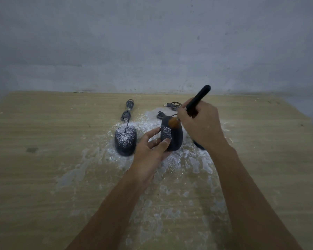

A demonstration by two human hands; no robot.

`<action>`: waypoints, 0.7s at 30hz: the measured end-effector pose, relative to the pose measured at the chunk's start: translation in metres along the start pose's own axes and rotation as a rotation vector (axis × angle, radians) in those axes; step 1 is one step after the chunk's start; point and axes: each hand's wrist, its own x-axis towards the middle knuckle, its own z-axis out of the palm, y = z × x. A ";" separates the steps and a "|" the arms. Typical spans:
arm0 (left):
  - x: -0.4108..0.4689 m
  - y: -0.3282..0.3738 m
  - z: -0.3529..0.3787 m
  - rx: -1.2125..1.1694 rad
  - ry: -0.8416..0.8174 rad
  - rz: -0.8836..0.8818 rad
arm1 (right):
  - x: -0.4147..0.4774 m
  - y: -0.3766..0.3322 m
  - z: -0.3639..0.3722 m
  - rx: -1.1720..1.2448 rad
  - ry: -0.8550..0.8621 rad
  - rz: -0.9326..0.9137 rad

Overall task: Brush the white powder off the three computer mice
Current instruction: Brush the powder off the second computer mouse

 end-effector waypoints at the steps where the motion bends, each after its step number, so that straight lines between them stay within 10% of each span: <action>1: 0.000 0.000 0.000 -0.005 0.003 0.000 | -0.001 -0.003 0.004 0.004 -0.056 -0.025; 21: 0.003 -0.001 0.000 -0.015 0.017 0.003 | 0.000 0.007 -0.003 0.213 -0.157 0.028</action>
